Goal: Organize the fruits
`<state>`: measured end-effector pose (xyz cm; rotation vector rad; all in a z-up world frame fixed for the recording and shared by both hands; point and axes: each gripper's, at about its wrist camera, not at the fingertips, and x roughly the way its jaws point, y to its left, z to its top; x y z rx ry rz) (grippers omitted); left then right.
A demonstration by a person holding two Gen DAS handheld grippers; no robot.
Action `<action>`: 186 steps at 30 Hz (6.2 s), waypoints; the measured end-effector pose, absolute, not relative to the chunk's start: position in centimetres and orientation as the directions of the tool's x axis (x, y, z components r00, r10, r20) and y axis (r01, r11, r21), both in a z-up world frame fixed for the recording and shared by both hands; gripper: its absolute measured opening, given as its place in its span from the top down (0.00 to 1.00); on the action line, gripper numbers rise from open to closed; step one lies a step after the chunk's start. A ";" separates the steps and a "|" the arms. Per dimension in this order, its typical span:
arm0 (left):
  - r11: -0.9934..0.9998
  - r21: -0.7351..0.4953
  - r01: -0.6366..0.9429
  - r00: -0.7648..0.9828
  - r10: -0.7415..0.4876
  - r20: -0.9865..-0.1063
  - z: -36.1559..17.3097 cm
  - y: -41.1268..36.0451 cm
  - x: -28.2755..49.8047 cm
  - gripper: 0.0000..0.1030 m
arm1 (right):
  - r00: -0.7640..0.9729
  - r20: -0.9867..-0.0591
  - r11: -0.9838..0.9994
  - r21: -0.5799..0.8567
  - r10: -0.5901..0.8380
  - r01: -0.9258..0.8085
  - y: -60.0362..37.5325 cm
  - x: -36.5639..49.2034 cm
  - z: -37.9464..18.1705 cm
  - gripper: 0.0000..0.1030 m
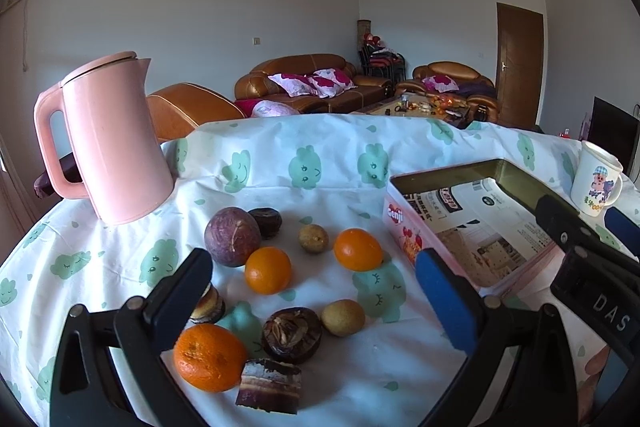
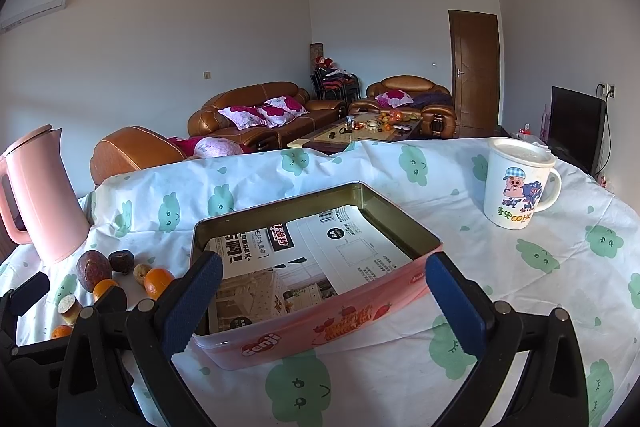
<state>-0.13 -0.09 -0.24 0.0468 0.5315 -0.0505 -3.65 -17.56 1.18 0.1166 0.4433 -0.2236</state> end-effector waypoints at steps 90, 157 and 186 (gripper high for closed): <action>0.999 0.022 -0.049 0.804 0.053 -0.592 -0.3 9.7 -4.8 0.00 | 0.821 -0.538 0.970 0.233 0.193 -0.075 -15.3 -3.3 0.0 0.02; 0.910 -0.148 0.388 0.667 -0.388 -0.636 1.6 -4.2 2.8 0.52 | 0.800 -0.594 0.992 0.126 0.085 -0.011 -25.1 2.6 0.6 0.55; 0.912 -0.122 0.392 0.667 -0.373 -0.646 -0.3 -10.2 5.7 0.12 | 0.772 -0.622 0.981 0.196 0.134 -0.012 -26.7 3.9 -0.9 0.48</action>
